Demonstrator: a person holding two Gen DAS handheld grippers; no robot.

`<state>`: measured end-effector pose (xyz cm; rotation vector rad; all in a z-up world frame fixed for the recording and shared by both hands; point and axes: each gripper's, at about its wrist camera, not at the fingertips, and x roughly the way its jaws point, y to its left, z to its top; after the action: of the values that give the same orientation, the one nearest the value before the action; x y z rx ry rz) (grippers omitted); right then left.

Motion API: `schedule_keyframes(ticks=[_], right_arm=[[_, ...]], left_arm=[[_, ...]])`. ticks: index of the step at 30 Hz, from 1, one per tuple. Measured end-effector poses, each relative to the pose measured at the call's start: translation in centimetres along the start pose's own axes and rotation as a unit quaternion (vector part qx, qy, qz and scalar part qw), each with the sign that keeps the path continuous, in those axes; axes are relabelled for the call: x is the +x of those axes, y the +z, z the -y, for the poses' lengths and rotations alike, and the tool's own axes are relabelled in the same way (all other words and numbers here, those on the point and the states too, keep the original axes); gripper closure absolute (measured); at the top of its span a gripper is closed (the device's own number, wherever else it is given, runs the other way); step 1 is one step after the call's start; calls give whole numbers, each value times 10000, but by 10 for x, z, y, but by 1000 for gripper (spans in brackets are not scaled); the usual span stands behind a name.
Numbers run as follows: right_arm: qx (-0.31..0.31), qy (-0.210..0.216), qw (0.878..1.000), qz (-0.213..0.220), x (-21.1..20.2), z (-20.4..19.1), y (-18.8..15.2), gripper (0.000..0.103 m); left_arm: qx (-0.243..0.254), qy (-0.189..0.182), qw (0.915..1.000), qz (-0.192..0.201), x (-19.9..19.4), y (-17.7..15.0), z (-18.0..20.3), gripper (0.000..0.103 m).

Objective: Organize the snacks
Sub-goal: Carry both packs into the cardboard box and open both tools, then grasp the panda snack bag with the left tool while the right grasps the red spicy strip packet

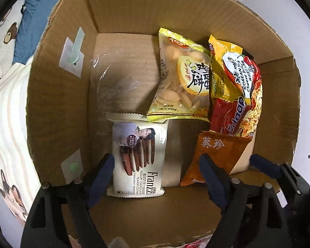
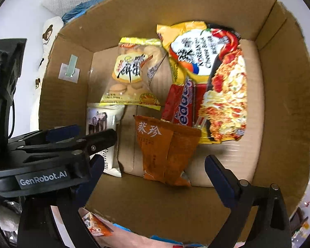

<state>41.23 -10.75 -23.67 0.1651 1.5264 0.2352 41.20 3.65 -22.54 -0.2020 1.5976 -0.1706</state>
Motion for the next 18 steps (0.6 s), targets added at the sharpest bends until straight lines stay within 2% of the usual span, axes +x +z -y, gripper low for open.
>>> schedule_keyframes(ticks=[5,10,18], right_arm=[[58,-86,9997,229,-20,6,-10,3],[80,-315,9968,732,-47,8,-27,3],[117,-349,9868,1575,-97,1,-67,4]], left_arm=[[16,148,9995,290,-19,-12,-1,19],[96,256,9966,783,-49,-37,3,19],[303,552,9814,1811,-112,-74,16,19]])
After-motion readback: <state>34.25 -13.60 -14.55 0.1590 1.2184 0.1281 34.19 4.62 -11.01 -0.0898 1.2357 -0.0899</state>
